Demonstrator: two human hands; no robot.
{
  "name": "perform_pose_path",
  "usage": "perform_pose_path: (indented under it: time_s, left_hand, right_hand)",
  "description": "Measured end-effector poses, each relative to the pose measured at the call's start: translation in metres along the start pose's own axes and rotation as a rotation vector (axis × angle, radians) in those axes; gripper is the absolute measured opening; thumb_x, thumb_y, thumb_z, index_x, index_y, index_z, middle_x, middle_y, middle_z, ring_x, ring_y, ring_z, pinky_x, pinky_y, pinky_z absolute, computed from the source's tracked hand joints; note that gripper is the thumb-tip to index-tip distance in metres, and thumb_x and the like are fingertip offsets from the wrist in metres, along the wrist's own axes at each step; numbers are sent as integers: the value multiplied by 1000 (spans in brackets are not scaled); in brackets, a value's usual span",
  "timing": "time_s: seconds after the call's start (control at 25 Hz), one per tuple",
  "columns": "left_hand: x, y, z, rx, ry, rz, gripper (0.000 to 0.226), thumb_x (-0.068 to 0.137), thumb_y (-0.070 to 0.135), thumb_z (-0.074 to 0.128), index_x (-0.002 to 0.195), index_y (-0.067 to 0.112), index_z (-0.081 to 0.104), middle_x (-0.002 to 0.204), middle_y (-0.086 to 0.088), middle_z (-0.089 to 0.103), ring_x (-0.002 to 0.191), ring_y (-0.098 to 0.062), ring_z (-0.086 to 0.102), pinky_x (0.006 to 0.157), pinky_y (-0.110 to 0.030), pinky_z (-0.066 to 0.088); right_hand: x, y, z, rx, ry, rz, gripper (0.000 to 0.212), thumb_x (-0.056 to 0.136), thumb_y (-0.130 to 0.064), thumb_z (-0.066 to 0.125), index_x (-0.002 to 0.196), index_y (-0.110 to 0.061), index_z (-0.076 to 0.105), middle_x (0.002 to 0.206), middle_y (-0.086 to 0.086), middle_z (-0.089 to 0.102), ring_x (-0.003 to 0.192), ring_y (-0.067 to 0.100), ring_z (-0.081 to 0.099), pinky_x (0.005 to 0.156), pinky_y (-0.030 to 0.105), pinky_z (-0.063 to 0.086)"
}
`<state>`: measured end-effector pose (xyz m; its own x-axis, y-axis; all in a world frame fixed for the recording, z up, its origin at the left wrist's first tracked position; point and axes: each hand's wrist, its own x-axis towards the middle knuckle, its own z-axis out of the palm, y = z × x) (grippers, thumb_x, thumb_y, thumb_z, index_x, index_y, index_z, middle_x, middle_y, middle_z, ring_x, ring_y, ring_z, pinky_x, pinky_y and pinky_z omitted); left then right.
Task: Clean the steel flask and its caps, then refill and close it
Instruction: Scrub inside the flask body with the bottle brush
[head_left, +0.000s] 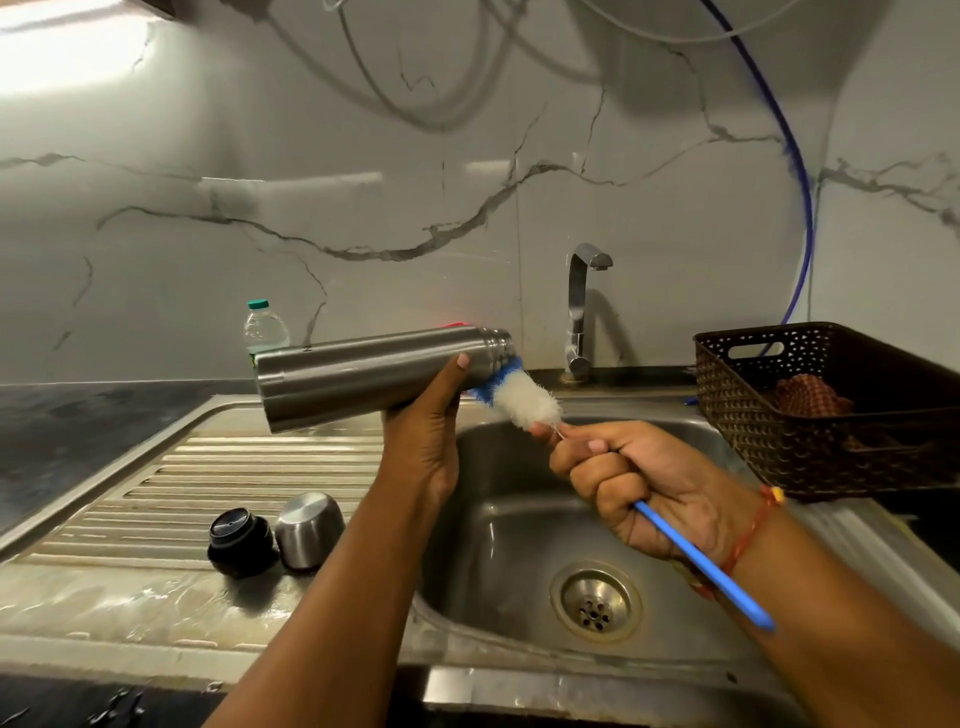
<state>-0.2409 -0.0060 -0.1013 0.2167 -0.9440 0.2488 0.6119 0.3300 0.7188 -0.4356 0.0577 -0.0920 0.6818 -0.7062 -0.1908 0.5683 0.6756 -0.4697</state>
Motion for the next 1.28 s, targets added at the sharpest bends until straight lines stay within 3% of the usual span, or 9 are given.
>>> perform_pose_path:
  time_s: [0.16, 0.36, 0.44, 0.56, 0.68, 0.88, 1.0, 1.12, 1.28]
  left_hand:
    - [-7, -11, 10, -27, -27, -101, 52, 73, 7, 79, 121, 18, 63, 111, 0, 78, 103, -12, 74, 79, -22, 59]
    - [8, -1, -4, -151, 27, -133, 71, 70, 12, 83, 136, 11, 58, 129, -12, 70, 120, -24, 67, 106, -38, 51]
    - [12, 1, -10, -191, 24, -171, 77, 71, 14, 84, 141, 6, 54, 133, -16, 66, 123, -27, 64, 103, -37, 53]
    - [13, 6, -9, -232, 6, -249, 77, 65, 19, 89, 134, 7, 57, 125, -16, 66, 111, -25, 66, 83, -30, 59]
    - [18, 7, -12, -258, -48, -294, 82, 60, 33, 88, 133, 11, 57, 117, -14, 67, 99, -22, 67, 67, -28, 58]
    - [9, 3, -5, -245, -135, -339, 71, 79, 39, 77, 139, 10, 52, 110, -13, 70, 88, -21, 72, 62, -28, 60]
    - [17, 12, -10, -292, -87, -336, 66, 78, 44, 74, 135, 14, 57, 99, -8, 70, 78, -17, 70, 52, -22, 56]
    - [15, 13, -12, -283, -73, -404, 51, 84, 46, 69, 121, 14, 59, 87, -6, 70, 68, -15, 69, 47, -20, 53]
    - [6, 9, -4, -277, -101, -495, 51, 86, 49, 68, 119, 10, 61, 86, -8, 69, 65, -16, 68, 44, -23, 53]
  right_hand:
    - [8, -2, -8, -50, 84, -64, 28, 83, 0, 67, 110, -1, 61, 59, -2, 40, 37, 4, 29, 30, 12, 22]
    - [16, 1, -11, -587, 538, -521, 25, 102, -20, 45, 120, -8, 57, 64, -1, 46, 45, 5, 32, 38, 16, 23]
    - [19, 1, -12, -784, 629, -618, 24, 103, -19, 42, 118, -13, 59, 68, 1, 49, 49, 8, 38, 41, 20, 29]
    - [19, 3, -11, -1224, 741, -694, 24, 103, -22, 44, 99, -25, 67, 67, 0, 51, 57, 11, 44, 50, 23, 33]
    - [16, 7, -9, -1399, 689, -722, 23, 102, -26, 46, 98, -30, 68, 71, -1, 57, 65, 11, 49, 57, 25, 37]
    - [18, 11, -10, -1483, 581, -743, 27, 103, -26, 43, 91, -18, 66, 70, 3, 53, 60, 8, 46, 58, 26, 36]
    - [12, 10, -14, -1593, 530, -706, 27, 103, -30, 44, 84, -26, 63, 67, -5, 54, 55, 0, 46, 53, 16, 39]
    - [17, 11, -15, -1680, 498, -742, 20, 102, -31, 45, 95, -32, 64, 77, -8, 63, 65, 1, 56, 60, 17, 45]
    - [23, 10, -14, -1705, 455, -797, 20, 103, -29, 45, 96, -38, 61, 82, -26, 62, 77, -10, 57, 66, 12, 45]
